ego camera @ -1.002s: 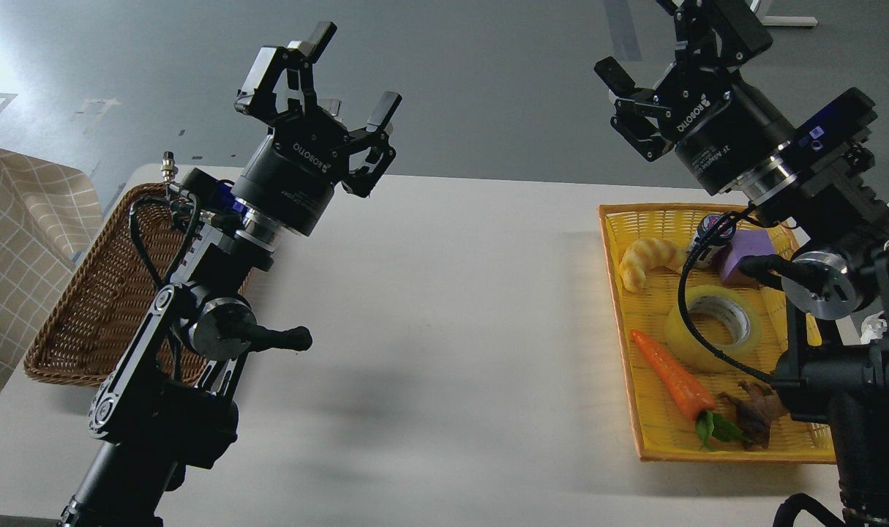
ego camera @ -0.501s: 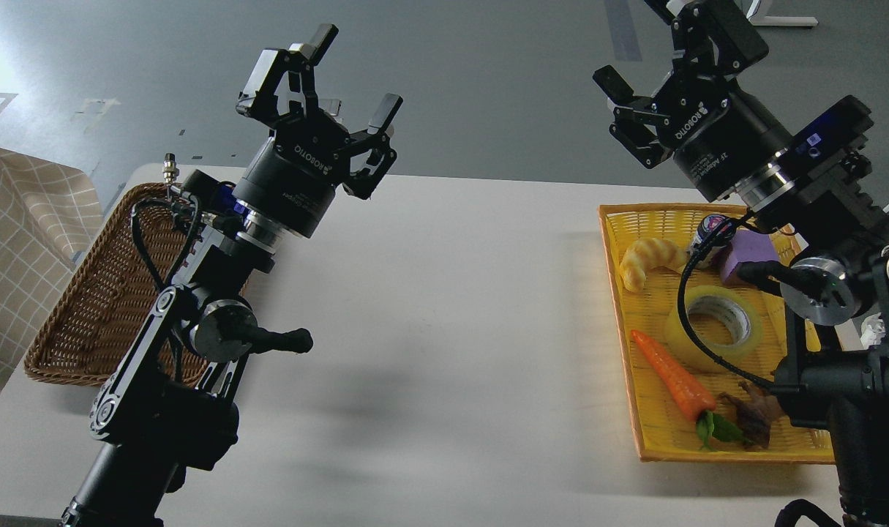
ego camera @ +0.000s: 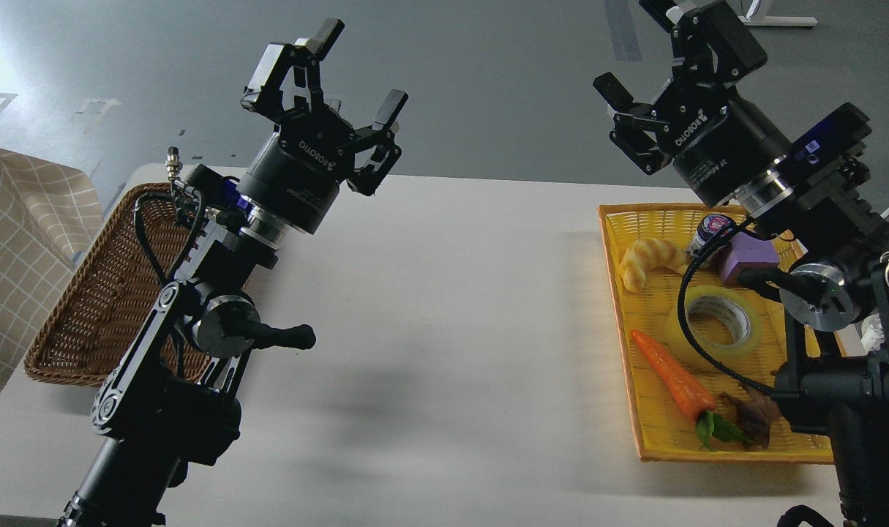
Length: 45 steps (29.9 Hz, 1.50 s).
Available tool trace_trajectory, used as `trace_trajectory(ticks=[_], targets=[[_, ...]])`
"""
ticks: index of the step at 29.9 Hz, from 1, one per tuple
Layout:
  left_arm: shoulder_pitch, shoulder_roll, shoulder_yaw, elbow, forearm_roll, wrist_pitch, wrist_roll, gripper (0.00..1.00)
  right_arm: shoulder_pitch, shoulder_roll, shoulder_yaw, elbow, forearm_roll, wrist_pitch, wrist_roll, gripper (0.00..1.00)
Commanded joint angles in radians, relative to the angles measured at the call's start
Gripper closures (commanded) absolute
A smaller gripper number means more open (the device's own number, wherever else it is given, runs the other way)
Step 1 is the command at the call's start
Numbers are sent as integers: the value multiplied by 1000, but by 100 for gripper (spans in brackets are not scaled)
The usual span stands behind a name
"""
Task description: Place and transfer tape with both arms
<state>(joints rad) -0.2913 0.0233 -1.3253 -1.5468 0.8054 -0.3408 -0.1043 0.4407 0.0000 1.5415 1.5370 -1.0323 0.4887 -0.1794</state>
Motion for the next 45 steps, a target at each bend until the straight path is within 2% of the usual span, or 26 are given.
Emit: trace_trajectory(ticks=[1, 45], targets=[[3, -2, -2, 1, 3, 0, 0, 2, 0, 0, 0, 0, 0, 0, 1, 0], [3, 1, 3, 2, 12, 26, -2, 2, -19, 0, -6, 0, -2, 0, -2, 0]])
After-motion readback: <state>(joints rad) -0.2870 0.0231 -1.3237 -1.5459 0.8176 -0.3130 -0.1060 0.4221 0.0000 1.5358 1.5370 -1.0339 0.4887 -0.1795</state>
